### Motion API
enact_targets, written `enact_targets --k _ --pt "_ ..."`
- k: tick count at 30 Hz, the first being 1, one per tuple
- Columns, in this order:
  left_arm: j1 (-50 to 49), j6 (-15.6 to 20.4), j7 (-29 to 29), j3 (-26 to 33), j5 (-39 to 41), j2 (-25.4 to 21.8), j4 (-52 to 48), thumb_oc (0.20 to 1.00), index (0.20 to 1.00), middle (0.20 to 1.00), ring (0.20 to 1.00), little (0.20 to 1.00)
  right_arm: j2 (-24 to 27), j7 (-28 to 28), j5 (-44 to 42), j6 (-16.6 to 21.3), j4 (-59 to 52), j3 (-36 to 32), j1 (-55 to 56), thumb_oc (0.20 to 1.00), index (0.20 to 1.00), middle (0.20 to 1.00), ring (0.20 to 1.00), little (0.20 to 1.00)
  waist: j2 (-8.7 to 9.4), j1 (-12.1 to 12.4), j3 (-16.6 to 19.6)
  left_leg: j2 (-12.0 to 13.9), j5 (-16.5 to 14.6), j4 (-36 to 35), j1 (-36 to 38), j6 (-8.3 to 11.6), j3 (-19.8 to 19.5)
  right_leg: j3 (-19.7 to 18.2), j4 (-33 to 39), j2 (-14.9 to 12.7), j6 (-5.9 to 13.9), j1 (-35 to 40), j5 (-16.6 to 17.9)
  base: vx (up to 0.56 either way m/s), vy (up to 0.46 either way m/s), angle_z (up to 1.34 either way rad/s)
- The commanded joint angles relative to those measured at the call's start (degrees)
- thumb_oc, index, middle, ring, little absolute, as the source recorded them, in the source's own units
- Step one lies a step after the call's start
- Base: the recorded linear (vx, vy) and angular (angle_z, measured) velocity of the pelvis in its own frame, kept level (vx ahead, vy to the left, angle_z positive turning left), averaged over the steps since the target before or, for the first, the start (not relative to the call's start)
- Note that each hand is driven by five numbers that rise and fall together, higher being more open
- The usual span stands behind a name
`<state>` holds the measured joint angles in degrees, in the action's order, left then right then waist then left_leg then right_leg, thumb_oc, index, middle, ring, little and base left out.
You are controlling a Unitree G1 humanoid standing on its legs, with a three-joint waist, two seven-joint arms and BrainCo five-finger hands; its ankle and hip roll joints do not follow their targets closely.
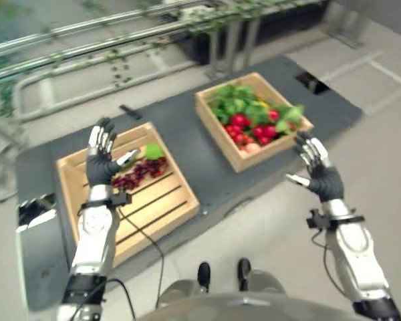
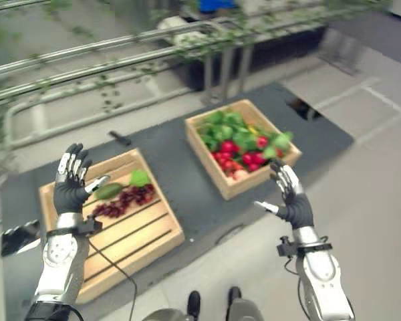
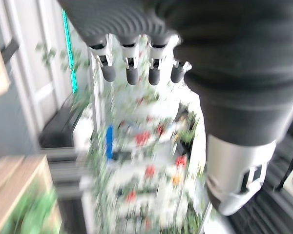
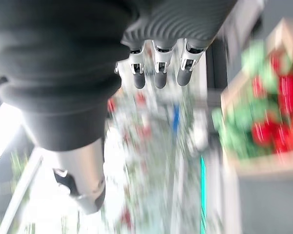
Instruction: Pick up the fruits from the basket on one side to the basket on the other side
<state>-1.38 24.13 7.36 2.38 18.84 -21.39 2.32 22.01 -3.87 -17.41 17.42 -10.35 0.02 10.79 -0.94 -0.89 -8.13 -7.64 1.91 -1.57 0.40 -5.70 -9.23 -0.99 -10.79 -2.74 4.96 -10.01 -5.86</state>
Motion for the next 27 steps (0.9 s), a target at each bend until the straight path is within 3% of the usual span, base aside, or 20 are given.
enact_targets --k 1,3,6,8,9,10,11,12,14,17,21,27 --pt "-0.10 2.74 -0.75 -0.07 -0.60 -2.13 -2.83 1.000 1.000 1.000 1.000 1.000 1.45 0.20 -0.65 2.74 -0.64 -1.83 -3.93 1.000 1.000 1.000 1.000 1.000 2.05 2.30 1.83 4.90 -3.73 0.31 -0.61 6.73 -2.03 6.99 4.15 -2.29 1.44 6.80 0.85 0.01 -0.336 1.45" --pt "-0.53 2.43 -1.08 0.06 0.71 -1.73 -2.06 1.000 1.000 1.000 1.000 1.000 1.58 0.75 -1.35 2.70 0.51 -2.14 -4.26 1.000 1.000 1.000 1.000 1.000 2.24 3.45 1.91 5.88 -2.57 0.60 -1.59 8.36 -3.64 9.45 5.21 -1.54 0.99 8.04 0.45 -0.03 -0.311 1.10" --pt "-0.23 2.24 -1.40 -0.46 1.11 -1.39 -1.66 1.000 1.000 1.000 1.000 1.000 2.15 1.49 -1.55 3.21 0.75 -3.45 -4.06 1.000 1.000 1.000 1.000 1.000 2.38 3.06 1.29 7.56 0.01 0.50 -4.10 11.01 -5.91 13.61 6.00 -0.40 0.06 9.49 -1.04 -0.12 -0.287 1.31" --pt "0.08 2.12 -1.36 -1.00 1.17 -0.97 -1.06 1.000 1.000 1.000 1.000 1.000 2.28 2.30 -1.65 3.48 1.21 -4.41 -3.64 1.000 1.000 1.000 1.000 1.000 2.37 1.97 1.05 8.67 1.74 0.56 -6.40 11.80 -2.54 16.81 7.21 -0.59 -0.02 9.92 -0.71 -0.16 -0.149 1.08" --pt "0.62 2.01 -1.12 -1.41 1.20 -0.67 -0.72 1.000 1.000 1.000 1.000 1.000 2.46 3.22 -0.93 3.68 1.19 -4.82 -3.80 1.000 1.000 1.000 1.000 1.000 2.45 1.19 0.70 10.03 2.80 0.83 -7.53 12.29 2.99 18.33 7.95 -1.06 0.21 10.48 -0.64 -0.12 -0.063 1.08" --pt "0.71 2.01 -1.10 -1.43 1.19 -0.65 -0.70 1.000 1.000 1.000 1.000 1.000 2.47 3.26 -0.90 3.70 1.22 -4.85 -3.87 1.000 1.000 1.000 1.000 1.000 2.39 1.13 0.80 10.00 3.06 0.85 -7.86 12.24 2.91 18.42 8.15 -1.05 0.23 10.28 -0.30 -0.24 -0.076 1.70" --pt "0.89 2.01 -1.96 -1.90 2.02 -0.47 -0.78 1.000 1.000 1.000 1.000 1.000 2.34 5.05 -0.19 3.72 2.35 -4.87 -5.08 1.000 1.000 1.000 1.000 1.000 3.48 0.72 0.53 12.60 0.20 4.95 -7.77 11.28 14.39 20.65 9.84 -2.73 0.41 10.34 1.39 -0.20 -0.051 1.53" --pt "0.92 2.01 -1.97 -1.88 2.03 -0.49 -0.80 1.000 1.000 1.000 1.000 1.000 2.33 5.07 -0.18 3.74 2.39 -4.86 -5.14 1.000 1.000 1.000 1.000 1.000 3.48 0.74 0.53 12.61 0.27 5.11 -7.98 11.22 14.41 20.65 9.93 -2.72 0.40 10.23 1.60 -0.24 -0.087 1.05" --pt "0.31 2.16 -2.48 -1.32 2.16 -0.58 -1.48 1.000 1.000 1.000 1.000 1.000 1.93 5.09 0.24 3.64 2.46 -4.91 -5.23 1.000 1.000 1.000 1.000 1.000 4.20 1.24 0.77 11.37 -4.15 9.11 -6.52 10.58 14.56 21.79 10.60 -3.21 -0.20 10.53 1.88 -0.11 -0.046 0.07" --pt "-0.47 1.79 -2.98 -1.22 2.73 -0.04 -1.77 1.000 1.000 1.000 1.000 1.000 1.00 5.06 0.20 3.52 3.68 -4.80 -5.03 1.000 1.000 1.000 1.000 1.000 4.18 1.06 1.95 10.31 -7.29 8.35 -2.96 9.93 14.88 22.19 10.56 -3.14 -0.36 10.36 1.95 -0.02 0.024 0.03" --pt "-0.86 1.42 -2.82 -1.45 2.36 -0.05 -1.26 1.000 1.000 1.000 1.000 1.000 -0.22 6.08 0.80 3.66 4.77 -5.74 -4.47 1.000 1.000 1.000 1.000 1.000 3.32 0.39 3.44 11.94 -3.11 -0.71 0.53 10.57 17.07 23.43 11.35 -2.12 -0.12 11.30 2.55 0.01 0.063 0.10" --pt "-0.82 0.99 -2.46 -1.60 1.70 -1.02 -1.31 1.000 1.000 1.000 1.000 1.000 -0.72 7.47 1.78 3.31 7.21 -5.34 -4.81 1.000 1.000 1.000 1.000 1.000 4.14 0.43 4.10 10.92 -3.46 -1.60 1.87 9.74 17.30 22.64 12.68 -2.68 0.61 12.45 3.74 0.03 0.080 0.11"
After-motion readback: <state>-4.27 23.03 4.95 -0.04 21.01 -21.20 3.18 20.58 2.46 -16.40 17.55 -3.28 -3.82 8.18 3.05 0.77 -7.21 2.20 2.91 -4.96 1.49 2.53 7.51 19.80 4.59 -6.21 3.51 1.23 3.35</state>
